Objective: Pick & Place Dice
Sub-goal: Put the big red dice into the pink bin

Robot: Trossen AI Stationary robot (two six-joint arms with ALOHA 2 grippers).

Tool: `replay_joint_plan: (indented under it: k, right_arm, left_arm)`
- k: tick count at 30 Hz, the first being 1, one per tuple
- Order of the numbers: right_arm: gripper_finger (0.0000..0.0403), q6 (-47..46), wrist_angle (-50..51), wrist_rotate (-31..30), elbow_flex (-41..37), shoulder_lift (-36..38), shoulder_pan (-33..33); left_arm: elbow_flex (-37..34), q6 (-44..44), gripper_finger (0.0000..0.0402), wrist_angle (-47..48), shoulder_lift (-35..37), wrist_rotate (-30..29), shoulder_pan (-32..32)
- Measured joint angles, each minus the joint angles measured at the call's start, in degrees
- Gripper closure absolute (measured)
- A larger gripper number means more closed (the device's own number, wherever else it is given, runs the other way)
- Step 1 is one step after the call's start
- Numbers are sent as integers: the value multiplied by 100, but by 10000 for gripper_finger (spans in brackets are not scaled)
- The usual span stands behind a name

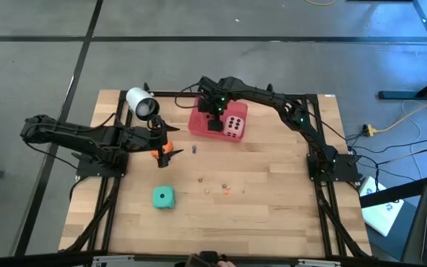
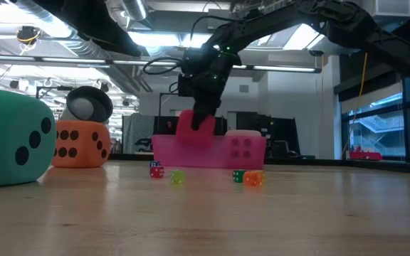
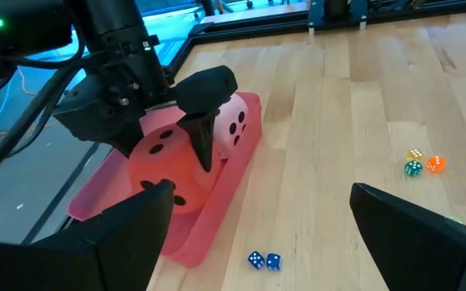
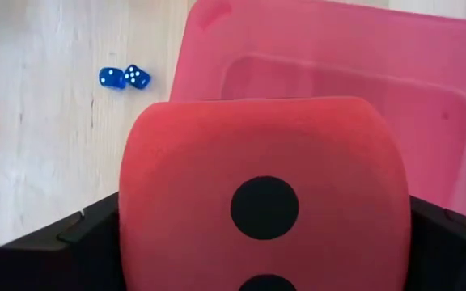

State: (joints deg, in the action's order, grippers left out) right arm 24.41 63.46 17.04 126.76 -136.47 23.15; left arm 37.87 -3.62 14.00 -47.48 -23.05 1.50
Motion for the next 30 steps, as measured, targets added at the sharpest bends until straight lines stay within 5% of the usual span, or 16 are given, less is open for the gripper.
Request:
replay_joint_plan:
  k: [8, 14, 20, 30]
  right_arm:
    - [3, 324, 2, -402, 0, 12, -91]
    - [3, 329, 15, -426, 0, 12, -181]
    - [3, 327, 414, -442, 0, 56, -185]
    - [3, 547, 268, -257, -2, 287, -248]
  left_arm:
    - [0, 8, 29, -22, -156, -259, -177]
    - [0, -262, 29, -644, -931, 465, -950]
    - [0, -407, 30, -962, -1327, 384, -1491]
    - [0, -180, 108, -2168, -1667, 1925, -2320]
